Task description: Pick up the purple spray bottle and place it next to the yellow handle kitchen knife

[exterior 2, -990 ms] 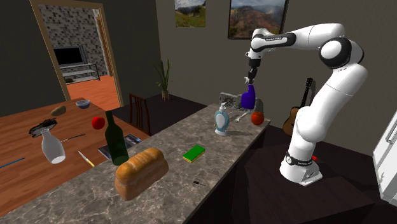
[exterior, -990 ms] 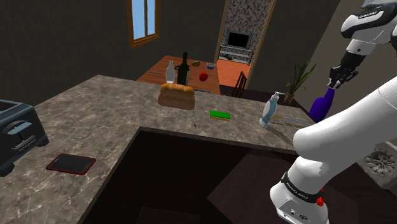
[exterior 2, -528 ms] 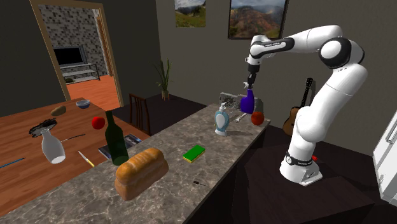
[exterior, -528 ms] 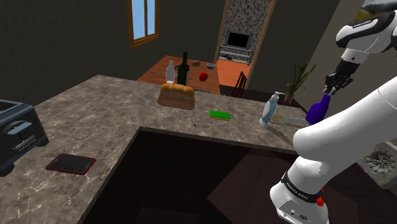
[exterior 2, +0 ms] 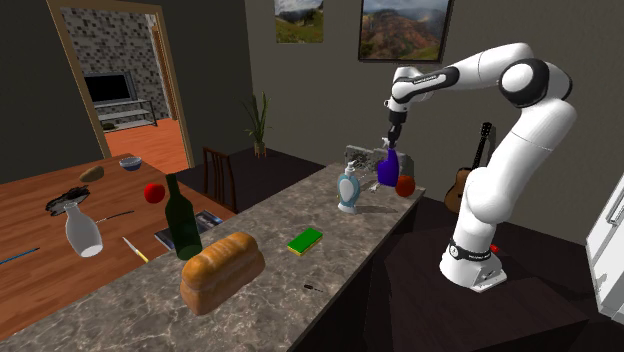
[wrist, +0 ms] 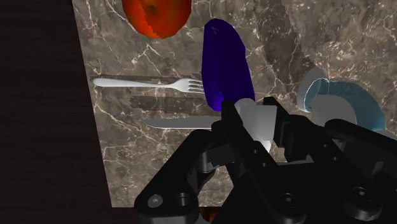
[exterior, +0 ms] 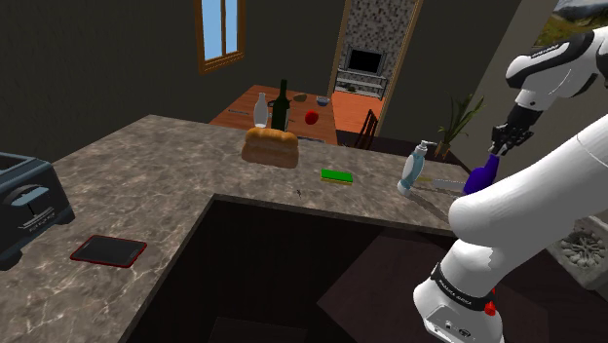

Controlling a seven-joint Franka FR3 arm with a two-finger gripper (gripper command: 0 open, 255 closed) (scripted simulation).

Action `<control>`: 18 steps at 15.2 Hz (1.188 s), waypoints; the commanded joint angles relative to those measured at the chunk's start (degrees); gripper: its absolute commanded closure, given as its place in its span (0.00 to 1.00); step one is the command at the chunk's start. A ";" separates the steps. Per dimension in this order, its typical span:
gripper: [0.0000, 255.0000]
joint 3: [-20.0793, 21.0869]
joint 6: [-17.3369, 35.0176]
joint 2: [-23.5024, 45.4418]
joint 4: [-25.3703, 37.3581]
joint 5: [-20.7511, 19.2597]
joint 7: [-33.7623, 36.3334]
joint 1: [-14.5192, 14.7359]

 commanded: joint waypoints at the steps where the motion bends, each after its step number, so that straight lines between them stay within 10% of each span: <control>1: 1.00 -0.29 1.70 0.24 -1.44 -0.03 -0.03 -0.03; 18: 1.00 -2.33 9.64 3.11 -6.87 0.87 -1.11 0.30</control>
